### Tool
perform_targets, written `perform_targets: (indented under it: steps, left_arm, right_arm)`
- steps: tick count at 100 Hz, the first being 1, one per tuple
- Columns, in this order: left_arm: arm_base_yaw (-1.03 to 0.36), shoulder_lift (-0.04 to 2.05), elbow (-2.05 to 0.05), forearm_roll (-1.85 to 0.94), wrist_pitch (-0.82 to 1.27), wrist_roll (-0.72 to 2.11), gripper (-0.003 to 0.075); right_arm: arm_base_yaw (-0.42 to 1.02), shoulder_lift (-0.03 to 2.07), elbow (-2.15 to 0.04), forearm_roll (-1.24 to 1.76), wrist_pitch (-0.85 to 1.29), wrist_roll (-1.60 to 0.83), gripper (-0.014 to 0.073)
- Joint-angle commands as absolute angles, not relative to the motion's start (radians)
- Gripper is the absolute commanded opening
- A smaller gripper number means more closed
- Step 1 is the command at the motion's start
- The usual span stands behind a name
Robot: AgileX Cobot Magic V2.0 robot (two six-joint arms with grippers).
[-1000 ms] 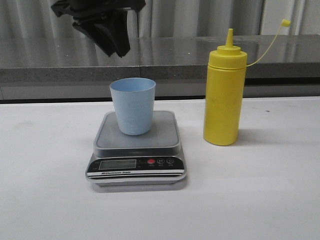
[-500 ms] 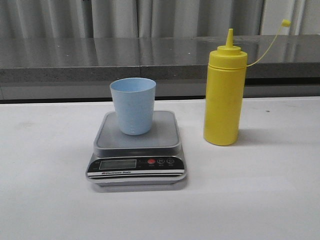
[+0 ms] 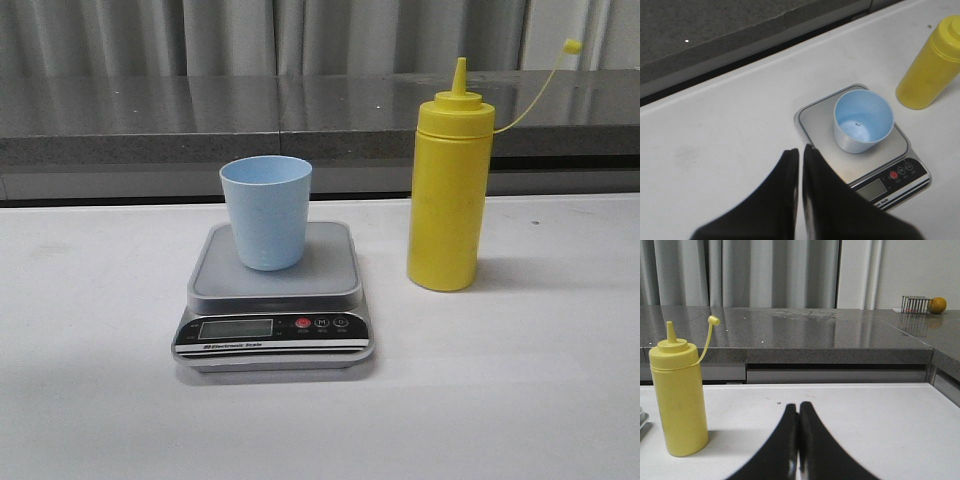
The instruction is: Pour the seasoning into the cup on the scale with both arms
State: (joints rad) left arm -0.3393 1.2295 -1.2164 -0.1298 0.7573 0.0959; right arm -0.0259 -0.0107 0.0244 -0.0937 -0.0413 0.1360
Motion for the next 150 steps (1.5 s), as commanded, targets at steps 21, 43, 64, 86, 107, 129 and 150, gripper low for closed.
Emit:
perform_targets:
  steps: [21,43,64,86,107,129,150]
  left_arm:
    - [-0.271,0.942,-0.994,-0.119,0.598,0.085,0.0010]
    - [-0.269,0.719,-0.820,-0.110,0.531,0.085,0.0010]
    - [-0.269,0.527,-0.688,-0.104,0.527,0.071,0.0010]
    - [-0.269,0.355,-0.594,-0.081,0.529,0.071,0.0010]
    - [-0.269,0.246,-0.578,-0.041,0.545,0.071,0.0010]
    - [-0.269,0.224,-0.578,-0.041,0.545,0.071,0.0010]
    - [-0.269,0.224,-0.578,-0.041,0.545,0.071,0.0010]
  right_arm:
    - [-0.032,-0.026,0.027,-0.104,-0.123,0.132,-0.0067]
    - [-0.032,-0.026,0.027,-0.104,-0.128,0.132,-0.0067]
    - [-0.032,-0.026,0.026,-0.101,-0.131,0.132,-0.0067]
    - [-0.032,-0.026,0.025,-0.083,-0.143,0.132,-0.0067]
    - [-0.032,-0.026,-0.037,-0.083,-0.086,0.132,-0.0067]
    - [-0.026,0.015,-0.135,-0.083,0.054,0.132,-0.0067]
    - [-0.026,0.178,-0.255,-0.083,0.211,0.132,-0.0067]
